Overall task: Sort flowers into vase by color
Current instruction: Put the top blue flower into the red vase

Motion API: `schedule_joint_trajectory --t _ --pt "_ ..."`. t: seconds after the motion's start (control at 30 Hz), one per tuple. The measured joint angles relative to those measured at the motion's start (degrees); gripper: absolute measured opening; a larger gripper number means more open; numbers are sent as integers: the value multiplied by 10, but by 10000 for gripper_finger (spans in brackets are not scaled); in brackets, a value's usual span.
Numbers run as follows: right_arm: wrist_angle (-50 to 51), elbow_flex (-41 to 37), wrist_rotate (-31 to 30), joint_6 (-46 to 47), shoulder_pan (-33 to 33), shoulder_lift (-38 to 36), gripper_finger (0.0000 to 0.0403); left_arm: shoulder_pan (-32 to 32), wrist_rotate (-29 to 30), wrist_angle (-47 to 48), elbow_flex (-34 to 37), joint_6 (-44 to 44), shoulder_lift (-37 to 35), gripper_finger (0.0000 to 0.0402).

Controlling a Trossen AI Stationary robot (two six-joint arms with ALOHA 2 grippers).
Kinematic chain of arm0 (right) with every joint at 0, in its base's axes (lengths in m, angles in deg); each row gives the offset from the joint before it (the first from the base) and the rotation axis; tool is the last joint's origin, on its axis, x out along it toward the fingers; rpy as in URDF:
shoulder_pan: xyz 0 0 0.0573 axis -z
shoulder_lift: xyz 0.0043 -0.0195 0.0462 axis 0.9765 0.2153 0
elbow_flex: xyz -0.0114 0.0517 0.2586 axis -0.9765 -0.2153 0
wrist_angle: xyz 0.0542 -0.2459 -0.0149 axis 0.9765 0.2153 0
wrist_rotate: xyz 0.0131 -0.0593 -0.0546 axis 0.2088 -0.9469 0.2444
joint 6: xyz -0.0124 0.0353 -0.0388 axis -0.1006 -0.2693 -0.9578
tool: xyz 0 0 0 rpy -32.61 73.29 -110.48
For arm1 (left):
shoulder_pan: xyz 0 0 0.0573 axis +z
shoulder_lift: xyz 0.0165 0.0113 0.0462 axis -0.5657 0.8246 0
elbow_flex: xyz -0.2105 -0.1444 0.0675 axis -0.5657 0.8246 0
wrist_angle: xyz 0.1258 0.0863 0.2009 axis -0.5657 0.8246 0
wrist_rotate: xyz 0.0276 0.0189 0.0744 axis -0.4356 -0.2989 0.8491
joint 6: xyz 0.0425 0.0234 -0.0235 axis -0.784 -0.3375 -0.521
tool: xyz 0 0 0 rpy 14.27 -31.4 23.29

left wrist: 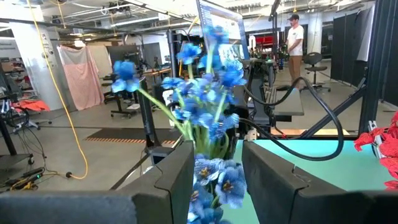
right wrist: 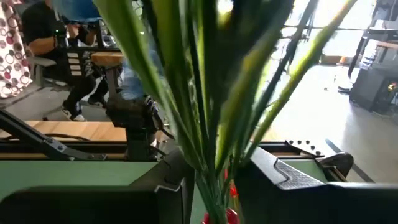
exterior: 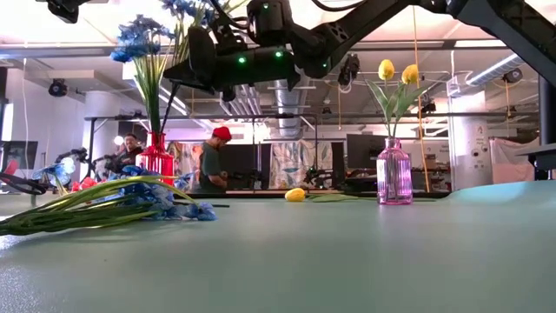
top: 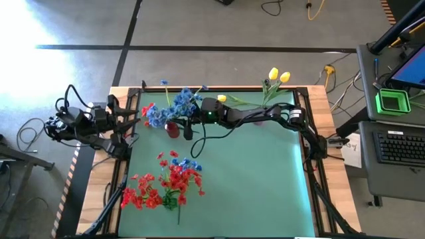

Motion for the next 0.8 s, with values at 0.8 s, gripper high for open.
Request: schedule_joint_trajectory --t 0.8 --pt "-5 1 -1 -10 0 18 28 0 0 0 0 -7 0 123"
